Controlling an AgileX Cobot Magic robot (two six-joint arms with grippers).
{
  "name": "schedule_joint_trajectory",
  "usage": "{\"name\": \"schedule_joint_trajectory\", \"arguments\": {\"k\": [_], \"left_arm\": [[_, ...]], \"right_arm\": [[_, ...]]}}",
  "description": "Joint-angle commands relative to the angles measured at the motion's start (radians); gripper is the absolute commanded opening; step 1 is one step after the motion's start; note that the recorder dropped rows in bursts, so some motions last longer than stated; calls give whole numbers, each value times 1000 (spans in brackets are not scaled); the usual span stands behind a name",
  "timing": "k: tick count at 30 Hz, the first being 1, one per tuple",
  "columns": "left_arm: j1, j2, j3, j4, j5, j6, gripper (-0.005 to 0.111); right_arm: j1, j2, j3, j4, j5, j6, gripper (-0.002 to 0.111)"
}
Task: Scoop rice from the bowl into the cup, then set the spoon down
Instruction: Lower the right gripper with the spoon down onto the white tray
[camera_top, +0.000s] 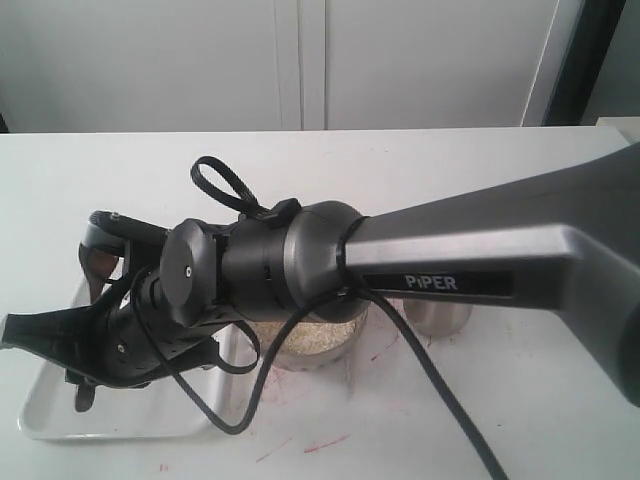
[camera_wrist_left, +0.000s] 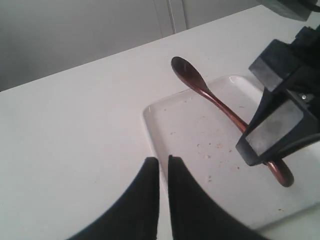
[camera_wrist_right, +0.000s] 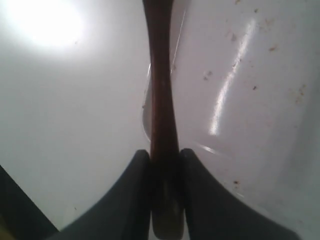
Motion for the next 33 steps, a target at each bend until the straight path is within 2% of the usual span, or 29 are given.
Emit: {"name": "schedule_joint_trajectory", "arguments": {"k": [1, 6, 14, 24, 33], "left_arm": [[2, 1, -3, 0, -3, -5, 14], [2, 1, -3, 0, -3, -5, 14], [2, 1, -3, 0, -3, -5, 14], [2, 1, -3, 0, -3, -5, 14], [2, 1, -3, 0, -3, -5, 14]], "right_arm": [[-1, 2, -5, 3, 2, 65, 0], [5, 7, -3, 3, 2, 184, 0], [12, 50, -3, 16, -6, 246, 0], [12, 53, -5, 178, -52, 246, 0], [12, 53, -5, 187, -70, 317, 0]]}}
